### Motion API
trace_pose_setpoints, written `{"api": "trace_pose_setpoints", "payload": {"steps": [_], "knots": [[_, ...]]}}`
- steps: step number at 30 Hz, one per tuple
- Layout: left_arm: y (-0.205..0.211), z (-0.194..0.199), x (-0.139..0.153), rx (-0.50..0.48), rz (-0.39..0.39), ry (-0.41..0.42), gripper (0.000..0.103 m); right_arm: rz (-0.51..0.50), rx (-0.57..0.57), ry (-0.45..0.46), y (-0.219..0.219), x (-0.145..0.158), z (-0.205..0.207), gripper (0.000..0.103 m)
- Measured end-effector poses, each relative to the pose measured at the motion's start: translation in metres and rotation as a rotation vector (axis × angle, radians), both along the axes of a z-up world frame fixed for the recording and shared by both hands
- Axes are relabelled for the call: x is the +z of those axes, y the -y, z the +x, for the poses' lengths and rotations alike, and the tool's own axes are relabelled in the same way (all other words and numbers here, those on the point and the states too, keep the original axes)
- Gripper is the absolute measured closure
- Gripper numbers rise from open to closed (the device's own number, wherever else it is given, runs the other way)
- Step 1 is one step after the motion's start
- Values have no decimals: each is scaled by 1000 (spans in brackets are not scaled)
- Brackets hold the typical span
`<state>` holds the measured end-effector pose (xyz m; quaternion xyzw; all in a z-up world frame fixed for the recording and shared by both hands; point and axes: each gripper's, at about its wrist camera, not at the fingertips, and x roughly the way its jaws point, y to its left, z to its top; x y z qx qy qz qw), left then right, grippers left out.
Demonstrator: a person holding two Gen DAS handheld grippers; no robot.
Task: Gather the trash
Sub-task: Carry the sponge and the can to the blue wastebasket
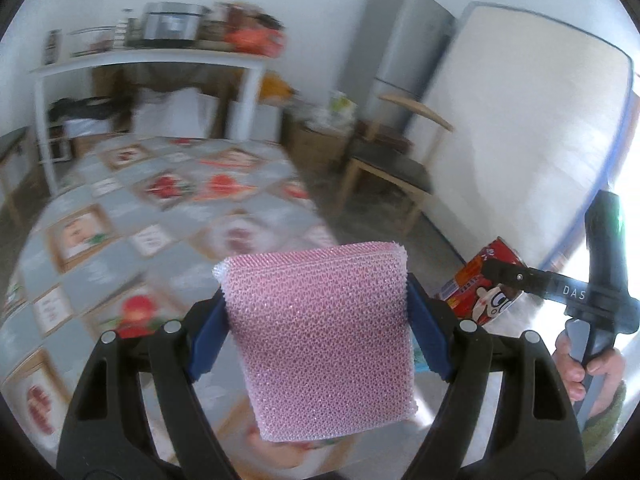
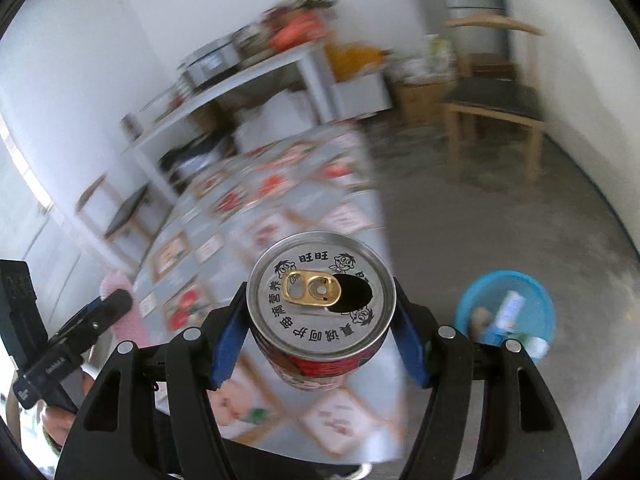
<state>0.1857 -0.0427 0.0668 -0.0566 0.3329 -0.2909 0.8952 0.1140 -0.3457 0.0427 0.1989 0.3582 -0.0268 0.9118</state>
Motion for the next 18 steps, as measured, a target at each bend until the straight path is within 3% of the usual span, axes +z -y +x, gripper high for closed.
{"api": "trace_pose_setpoints", "payload": {"steps": [4, 8, 13, 18], "knots": [[65, 12, -2, -130, 10, -58, 26, 40, -150, -22, 67, -17, -32, 39], [140, 33, -21, -243, 28, -172, 26, 132, -251, -78, 123, -56, -50, 39], [233, 66, -75, -308, 90, -393, 26, 256, -349, -176, 177, -128, -48, 39], [309, 90, -128, -309, 227, -464, 26, 332, -413, -253, 207, -192, -31, 39]]}}
